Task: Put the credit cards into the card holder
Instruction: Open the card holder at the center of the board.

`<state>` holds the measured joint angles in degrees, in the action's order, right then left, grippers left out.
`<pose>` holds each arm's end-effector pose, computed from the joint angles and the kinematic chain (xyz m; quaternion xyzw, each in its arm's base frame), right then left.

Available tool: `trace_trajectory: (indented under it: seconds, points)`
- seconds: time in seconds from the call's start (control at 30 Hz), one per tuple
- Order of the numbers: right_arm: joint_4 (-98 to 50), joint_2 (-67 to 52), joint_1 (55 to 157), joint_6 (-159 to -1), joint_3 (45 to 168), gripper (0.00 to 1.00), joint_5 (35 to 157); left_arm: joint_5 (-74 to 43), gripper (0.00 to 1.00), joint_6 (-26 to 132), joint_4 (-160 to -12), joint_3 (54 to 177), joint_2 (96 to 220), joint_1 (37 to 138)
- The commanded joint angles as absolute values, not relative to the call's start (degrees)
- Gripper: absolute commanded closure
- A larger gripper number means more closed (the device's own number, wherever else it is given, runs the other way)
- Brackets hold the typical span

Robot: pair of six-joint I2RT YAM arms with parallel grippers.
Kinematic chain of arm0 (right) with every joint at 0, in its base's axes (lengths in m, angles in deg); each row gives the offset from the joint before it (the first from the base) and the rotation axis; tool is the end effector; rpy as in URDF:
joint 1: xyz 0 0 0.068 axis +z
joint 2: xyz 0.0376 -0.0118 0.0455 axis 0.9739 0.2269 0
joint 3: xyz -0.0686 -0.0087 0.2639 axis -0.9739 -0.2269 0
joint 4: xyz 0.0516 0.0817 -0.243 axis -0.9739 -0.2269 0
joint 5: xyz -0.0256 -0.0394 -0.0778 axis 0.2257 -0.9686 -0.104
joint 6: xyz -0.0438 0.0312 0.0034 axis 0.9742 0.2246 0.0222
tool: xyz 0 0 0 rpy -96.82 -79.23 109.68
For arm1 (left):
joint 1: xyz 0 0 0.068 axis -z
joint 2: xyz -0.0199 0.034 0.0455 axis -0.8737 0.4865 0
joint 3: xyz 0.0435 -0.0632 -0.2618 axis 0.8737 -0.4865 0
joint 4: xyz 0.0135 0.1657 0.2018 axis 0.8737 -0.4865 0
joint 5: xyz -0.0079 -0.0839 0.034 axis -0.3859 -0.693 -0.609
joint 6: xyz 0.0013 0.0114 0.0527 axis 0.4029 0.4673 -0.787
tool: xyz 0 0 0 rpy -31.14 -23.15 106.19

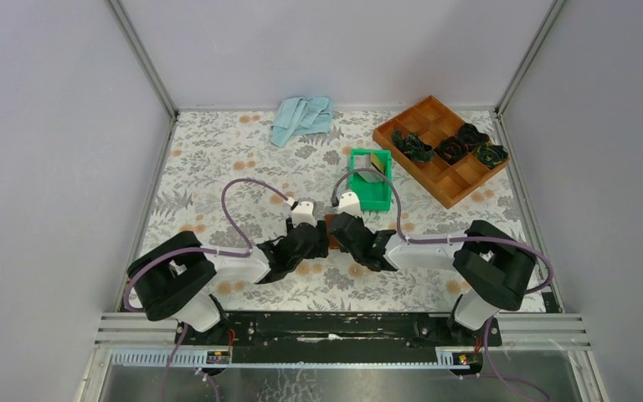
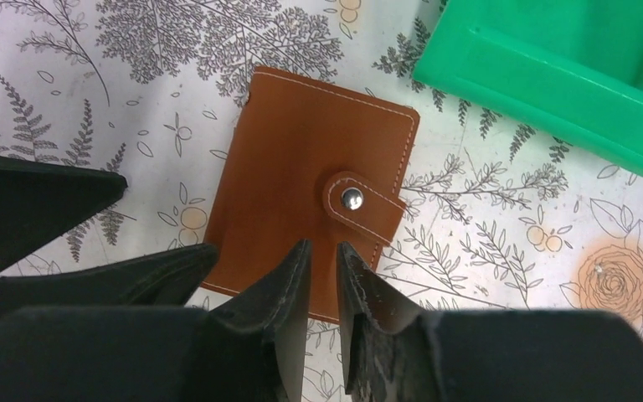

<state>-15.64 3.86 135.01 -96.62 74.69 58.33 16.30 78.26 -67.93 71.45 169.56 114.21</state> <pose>0.1827 0.2599 0.1650 -0.1585 0.8698 0.0815 0.4601 0.1715 -0.2064 0.1324 0.0373 0.8856 -0.1726 0.4296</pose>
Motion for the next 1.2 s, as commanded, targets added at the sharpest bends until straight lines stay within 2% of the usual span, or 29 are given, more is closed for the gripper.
trace_trajectory:
  seconds: [0.0,0.43,1.17]
  points:
    - [-12.22,5.03,135.42,-95.16,77.92,0.76,57.75,18.18,0.35,79.23,-65.20,72.34,170.27,114.64]
    - [-9.89,9.93,135.37,-94.77,79.55,0.76,58.47,18.06,0.35,80.61,-65.46,71.94,170.56,114.71]
    - [-7.40,7.08,135.25,-92.31,75.33,0.76,47.76,18.24,0.36,81.70,-65.56,71.10,171.17,114.65]
